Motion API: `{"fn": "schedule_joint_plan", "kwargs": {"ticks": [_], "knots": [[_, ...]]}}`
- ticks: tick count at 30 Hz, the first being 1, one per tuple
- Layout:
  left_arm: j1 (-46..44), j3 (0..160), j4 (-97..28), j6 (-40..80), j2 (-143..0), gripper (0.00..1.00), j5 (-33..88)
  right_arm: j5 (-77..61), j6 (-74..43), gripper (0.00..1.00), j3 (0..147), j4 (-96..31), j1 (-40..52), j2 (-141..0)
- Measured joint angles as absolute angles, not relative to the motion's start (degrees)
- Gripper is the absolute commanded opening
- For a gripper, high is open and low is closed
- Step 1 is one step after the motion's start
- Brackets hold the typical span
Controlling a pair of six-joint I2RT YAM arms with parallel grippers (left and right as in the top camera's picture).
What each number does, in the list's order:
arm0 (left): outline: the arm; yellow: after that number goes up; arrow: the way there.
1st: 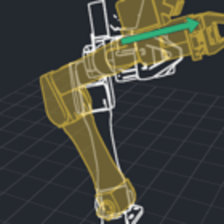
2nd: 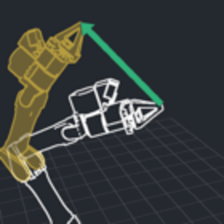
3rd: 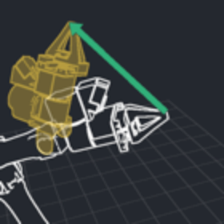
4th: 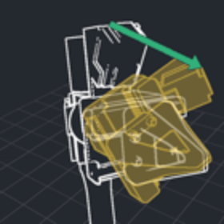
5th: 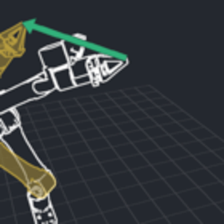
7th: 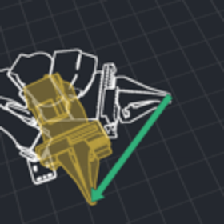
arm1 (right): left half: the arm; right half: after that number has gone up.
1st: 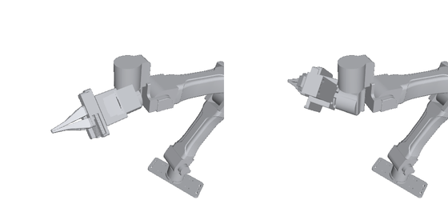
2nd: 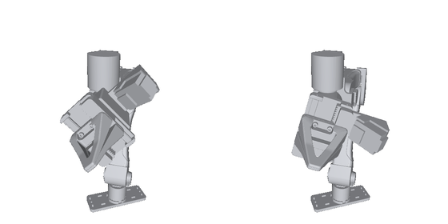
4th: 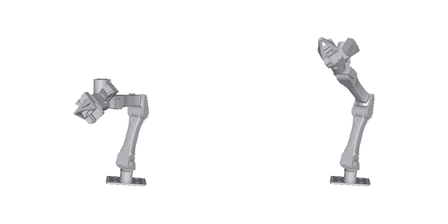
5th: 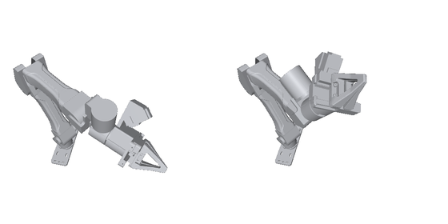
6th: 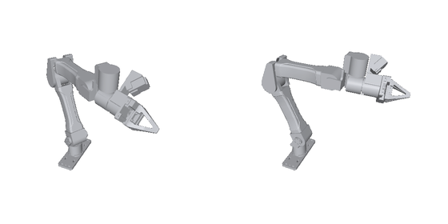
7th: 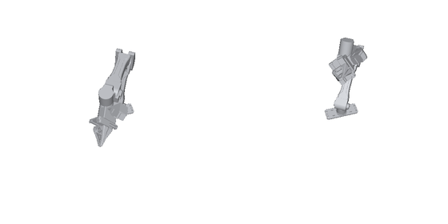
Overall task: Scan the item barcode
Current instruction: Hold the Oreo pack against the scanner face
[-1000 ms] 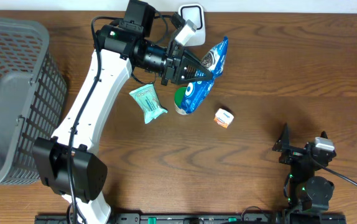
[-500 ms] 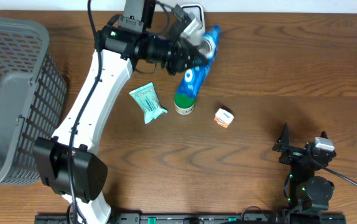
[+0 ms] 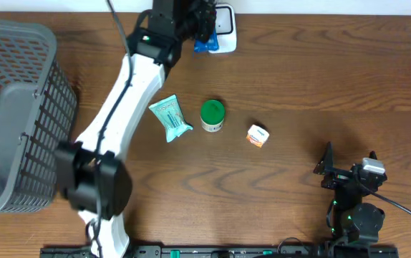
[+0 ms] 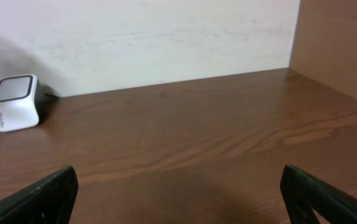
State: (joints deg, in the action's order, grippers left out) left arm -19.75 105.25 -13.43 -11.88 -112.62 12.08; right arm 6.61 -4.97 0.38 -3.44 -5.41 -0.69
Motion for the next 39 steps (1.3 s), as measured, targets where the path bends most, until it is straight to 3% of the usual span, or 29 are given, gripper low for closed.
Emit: {"fn": "schedule_joint_plan", "kwargs": {"ticks": [8, 14, 22, 34, 39], "knots": [[-19.7, 105.2, -8.7, -12.1, -127.5, 0.07, 7.4, 6.6, -5.0, 0.99, 0.4, -3.4, -5.4, -0.7], [-20.0, 105.0, -8.6, -15.2, -129.7, 0.07, 7.0, 6.6, -5.0, 0.99, 0.4, -3.4, -5.4, -0.7], [-21.9, 105.0, -5.4, -24.9, -130.0, 0.07, 6.7, 6.6, -5.0, 0.99, 0.4, -3.4, -5.4, -0.7], [-24.3, 107.2, -1.7, -47.4, -140.3, 0.07, -3.2, 6.6, -5.0, 0.99, 0.4, -3.4, -5.4, -0.7], [-25.3, 108.9, 1.4, -51.6, -140.4, 0.07, -5.5, 6.6, -5.0, 0.99, 0.4, -3.4, -5.4, -0.7]]}}
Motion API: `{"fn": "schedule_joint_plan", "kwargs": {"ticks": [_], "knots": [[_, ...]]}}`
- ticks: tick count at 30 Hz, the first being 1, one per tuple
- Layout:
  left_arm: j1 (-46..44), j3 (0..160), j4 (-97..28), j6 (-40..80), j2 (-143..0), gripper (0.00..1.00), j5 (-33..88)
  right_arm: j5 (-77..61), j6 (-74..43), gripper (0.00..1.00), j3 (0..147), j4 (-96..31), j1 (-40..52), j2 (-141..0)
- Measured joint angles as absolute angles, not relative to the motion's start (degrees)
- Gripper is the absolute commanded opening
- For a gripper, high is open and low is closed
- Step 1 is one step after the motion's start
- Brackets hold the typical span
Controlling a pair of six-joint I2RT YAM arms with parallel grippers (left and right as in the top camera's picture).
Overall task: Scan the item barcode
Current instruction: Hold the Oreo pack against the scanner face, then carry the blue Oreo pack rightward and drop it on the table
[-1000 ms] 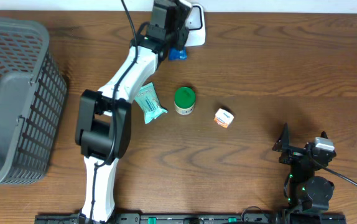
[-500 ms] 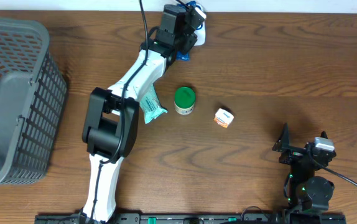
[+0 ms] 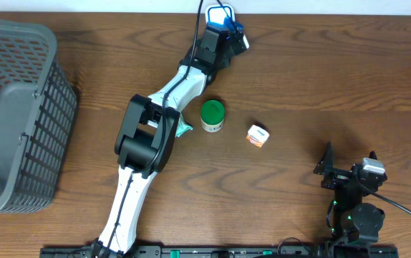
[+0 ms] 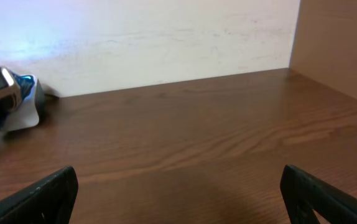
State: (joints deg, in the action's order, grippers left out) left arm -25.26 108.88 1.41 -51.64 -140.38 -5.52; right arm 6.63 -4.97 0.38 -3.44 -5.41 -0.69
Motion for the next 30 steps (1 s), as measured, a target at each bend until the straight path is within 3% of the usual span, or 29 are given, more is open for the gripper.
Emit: {"fn": "schedule_joint_plan", "kwargs": {"ticks": [17, 23, 30], "knots": [[-23.7, 115.2, -6.1, -50.8, -140.4, 0.07, -10.1, 6.6, -5.0, 0.99, 0.4, -3.4, -5.4, -0.7], [-28.1, 115.2, -16.8, -37.0, -137.9, 0.08, -6.3, 6.6, -5.0, 0.99, 0.4, -3.4, -5.4, -0.7], [-31.5, 115.2, -21.2, -14.1, -130.2, 0.08, 16.5, 6.6, -5.0, 0.99, 0.4, -3.4, -5.4, -0.7]]}}
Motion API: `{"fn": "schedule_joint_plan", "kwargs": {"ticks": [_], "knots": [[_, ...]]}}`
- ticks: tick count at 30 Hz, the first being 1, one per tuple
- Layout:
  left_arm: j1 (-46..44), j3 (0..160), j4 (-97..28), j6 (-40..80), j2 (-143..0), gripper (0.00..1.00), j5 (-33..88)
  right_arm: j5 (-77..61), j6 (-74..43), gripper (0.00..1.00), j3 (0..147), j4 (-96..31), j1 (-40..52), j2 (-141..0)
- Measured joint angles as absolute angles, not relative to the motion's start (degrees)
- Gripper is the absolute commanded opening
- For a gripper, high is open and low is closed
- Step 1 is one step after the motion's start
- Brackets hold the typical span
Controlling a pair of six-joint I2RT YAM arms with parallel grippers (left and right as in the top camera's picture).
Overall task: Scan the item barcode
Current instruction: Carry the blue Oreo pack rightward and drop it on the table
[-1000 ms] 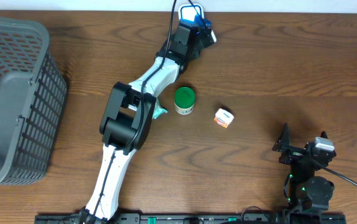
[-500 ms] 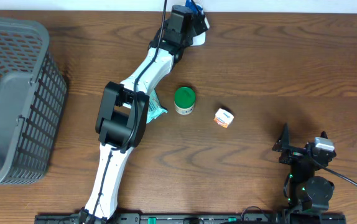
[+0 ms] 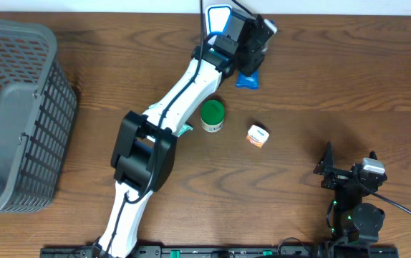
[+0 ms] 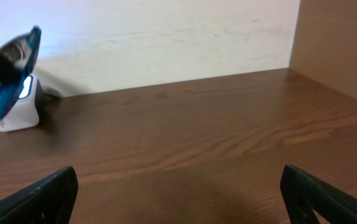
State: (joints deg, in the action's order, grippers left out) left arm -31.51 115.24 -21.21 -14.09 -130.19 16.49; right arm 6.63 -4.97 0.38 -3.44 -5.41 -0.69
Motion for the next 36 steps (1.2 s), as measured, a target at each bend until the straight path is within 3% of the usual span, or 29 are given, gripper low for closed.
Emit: {"fn": "schedule_joint_plan", "kwargs": {"ticks": [7, 18, 19, 20, 21, 22, 29, 32, 36], "knots": [[-33.6, 115.5, -22.1, -1.3, -129.9, 0.08, 29.7, 6.6, -5.0, 0.99, 0.4, -3.4, -5.4, -0.7], [-46.0, 115.5, -16.5, 0.4, -132.7, 0.09, 33.1, 6.5, -5.0, 0.99, 0.4, -3.4, -5.4, -0.7], [-45.9, 115.5, -16.5, 0.4, -133.0, 0.29, 33.1, 6.3, -5.0, 0.99, 0.4, -3.4, -5.4, -0.7], [-45.5, 115.5, -16.5, 0.5, -133.2, 0.62, 33.1, 6.1, -5.0, 0.99, 0.4, -3.5, -5.4, -0.7], [-45.1, 115.5, -16.4, 0.6, -133.2, 0.86, 33.1, 5.9, -5.0, 0.99, 0.4, -3.5, -5.4, -0.7], [-44.8, 115.5, -16.4, 0.6, -133.2, 0.98, 33.1, 5.8, -5.1, 0.99, 0.4, -3.6, -5.4, -0.7], [-43.7, 115.8, -17.0, 6.0, -133.2, 0.98, 33.1, 0.5, -7.6, 0.99, 0.5, -4.8, -5.4, -0.8], [-43.2, 116.1, -22.0, 6.0, -131.7, 0.98, 32.2, -1.3, -13.2, 0.99, 3.6, -12.1, -5.4, -2.1], [-40.3, 116.1, -32.9, 2.5, -122.1, 0.98, 20.8, -1.7, -15.5, 0.99, 11.4, -21.2, -5.4, -9.4]]}}
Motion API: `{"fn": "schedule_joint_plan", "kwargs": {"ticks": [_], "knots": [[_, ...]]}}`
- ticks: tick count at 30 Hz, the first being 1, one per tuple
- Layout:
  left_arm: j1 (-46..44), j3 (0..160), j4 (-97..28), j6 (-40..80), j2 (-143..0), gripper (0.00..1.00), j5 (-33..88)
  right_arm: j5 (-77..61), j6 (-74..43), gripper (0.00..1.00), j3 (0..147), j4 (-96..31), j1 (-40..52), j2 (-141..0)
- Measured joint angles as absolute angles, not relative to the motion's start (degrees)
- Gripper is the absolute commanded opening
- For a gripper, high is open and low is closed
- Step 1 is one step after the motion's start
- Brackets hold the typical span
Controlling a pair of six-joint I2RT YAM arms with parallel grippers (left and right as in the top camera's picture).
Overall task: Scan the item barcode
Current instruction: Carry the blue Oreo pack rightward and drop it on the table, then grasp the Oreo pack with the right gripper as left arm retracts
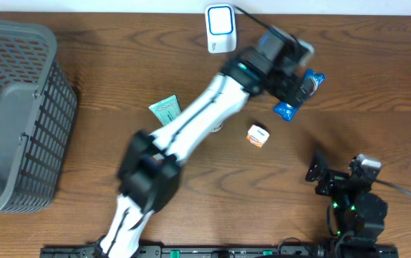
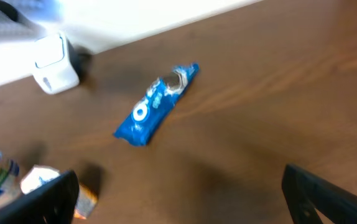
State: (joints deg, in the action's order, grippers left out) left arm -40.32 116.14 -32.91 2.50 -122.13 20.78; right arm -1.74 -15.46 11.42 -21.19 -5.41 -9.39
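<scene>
The white barcode scanner stands at the table's far edge. A blue snack packet lies flat on the wood to its right, with nothing gripping it in the right wrist view. My left gripper hovers blurred just above the packet's far end and looks open. At the near right, my right gripper is open and empty, its fingers wide apart, facing the packet.
A small orange-and-white box and a green-lidded jar sit mid-table, the jar mostly under my left arm in the overhead view. A teal pouch lies further left. A grey mesh basket fills the left side.
The blue packet was held in the air just right of the scanner; now it lies on the table further right, free of my left gripper. My right wrist has tilted down toward the table.
My left gripper first held the blue packet beside the scanner, then right over its lit face, then lifted it off to the right. Now the packet lies on the table right of the scanner. The right arm stayed still until its tilt now.
</scene>
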Motion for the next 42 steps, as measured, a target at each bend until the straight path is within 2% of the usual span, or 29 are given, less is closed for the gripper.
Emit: {"fn": "schedule_joint_plan", "kwargs": {"ticks": [2, 6, 8, 10, 11, 14, 17, 21, 26, 29, 34, 35, 37, 39, 42], "knots": [[-36.2, 116.5, -35.8, 0.7, -111.1, 0.98, 11.9, -0.3, -16.3, 0.99, 20.3, -25.8, -5.4, -17.4], [-26.6, 118.9, -41.7, -0.4, -97.4, 0.98, 8.4, -2.7, -17.2, 0.99, 37.9, -35.9, -5.5, -35.7], [-21.5, 119.3, -45.6, -0.5, -92.8, 0.98, 9.2, -8.8, -17.4, 0.99, 43.9, -38.8, -5.5, -42.9], [-16.6, 119.4, -50.5, -0.5, -90.0, 0.98, 11.2, -13.7, -17.5, 0.92, 46.4, -36.5, -5.5, -48.6], [-15.0, 119.4, -52.4, -0.6, -89.4, 0.98, 12.1, -15.7, -18.2, 0.99, 46.6, -32.9, -5.5, -51.4], [-8.9, 119.3, -57.8, -1.0, -89.3, 0.98, 14.4, -18.0, -21.7, 0.99, 47.0, -27.6, -5.5, -58.2], [-4.9, 118.7, -59.0, -1.2, -90.3, 0.98, 16.0, -14.6, -28.3, 0.99, 51.2, -27.7, -4.8, -71.4], [-3.0, 118.5, -60.2, -2.0, -90.7, 0.98, 16.9, -11.5, -31.4, 0.99, 62.1, -35.1, -1.8, -87.0], [-2.9, 115.7, -62.2, -5.1, -90.5, 0.98, 17.8, -3.3, -34.8, 0.99, 84.0, -50.8, 3.7, -108.2], [-2.9, 112.2, -60.3, -6.1, -90.3, 0.98, 17.9, -0.3, -36.1, 0.99, 87.8, -52.5, 4.7, -113.0], [-2.9, 109.1, -46.8, -6.5, -87.9, 0.98, 13.8, 3.5, -39.0, 0.99, 88.3, -52.7, 4.9, -117.7], [-2.9, 109.1, -43.4, -6.5, -86.2, 0.98, 11.7, 4.3, -39.5, 0.97, 88.3, -52.6, 4.8, -118.5], [-2.9, 109.1, -41.0, -6.9, -82.6, 0.98, 8.1, 5.4, -39.9, 0.84, 88.3, -52.4, 4.8, -119.3], [-2.9, 109.1, -41.8, -7.9, -77.7, 0.98, 4.7, 6.0, -40.4, 0.70, 88.3, -51.6, 4.8, -119.8], [-2.9, 109.6, -44.4, -9.7, -70.7, 0.98, 0.7, 6.7, -41.0, 0.58, 88.4, -50.2, 4.8, -120.7]]}}
